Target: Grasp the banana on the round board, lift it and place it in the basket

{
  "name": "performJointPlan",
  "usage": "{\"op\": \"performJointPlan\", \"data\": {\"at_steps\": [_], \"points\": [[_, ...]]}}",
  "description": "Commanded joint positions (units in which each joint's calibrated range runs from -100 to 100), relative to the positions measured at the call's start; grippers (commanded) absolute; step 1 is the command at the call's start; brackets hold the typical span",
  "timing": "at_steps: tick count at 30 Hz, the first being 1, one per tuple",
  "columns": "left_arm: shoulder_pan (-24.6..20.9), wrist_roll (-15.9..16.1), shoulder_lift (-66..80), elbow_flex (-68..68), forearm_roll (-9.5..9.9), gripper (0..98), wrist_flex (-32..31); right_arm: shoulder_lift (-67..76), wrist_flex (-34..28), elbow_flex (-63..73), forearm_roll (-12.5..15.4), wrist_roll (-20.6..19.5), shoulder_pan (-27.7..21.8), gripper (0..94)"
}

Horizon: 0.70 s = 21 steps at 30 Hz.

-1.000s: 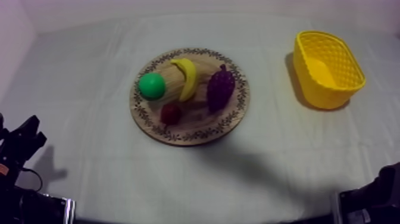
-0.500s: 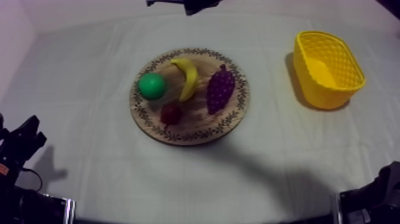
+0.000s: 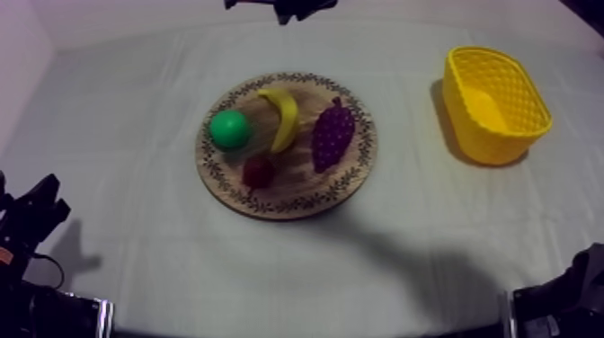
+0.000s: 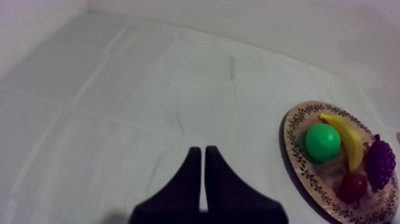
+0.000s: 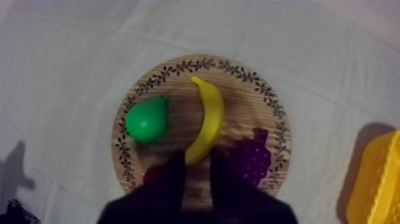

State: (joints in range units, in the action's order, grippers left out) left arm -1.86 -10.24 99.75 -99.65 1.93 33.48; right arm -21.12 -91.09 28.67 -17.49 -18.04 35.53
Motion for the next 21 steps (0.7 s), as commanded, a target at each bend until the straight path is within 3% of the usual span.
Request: {"op": "performJointPlan", "data": {"at_steps": [1, 8, 21], "points": [[0.0, 0.0, 0.0, 0.0, 0.0, 0.0, 0.1, 0.1, -0.2, 0.0, 0.0, 0.1, 0.0, 35.9], [0.0, 0.0, 0.0, 0.0, 0.0, 0.0, 0.1, 0.3, -0.3, 0.1, 0.7, 0.4, -0.1, 49.3], [0.0, 0.0, 0.0, 0.0, 0.0, 0.0, 0.1, -5.3, 4.9, -2.5, 3.0, 0.8, -1.4, 51.1]]}}
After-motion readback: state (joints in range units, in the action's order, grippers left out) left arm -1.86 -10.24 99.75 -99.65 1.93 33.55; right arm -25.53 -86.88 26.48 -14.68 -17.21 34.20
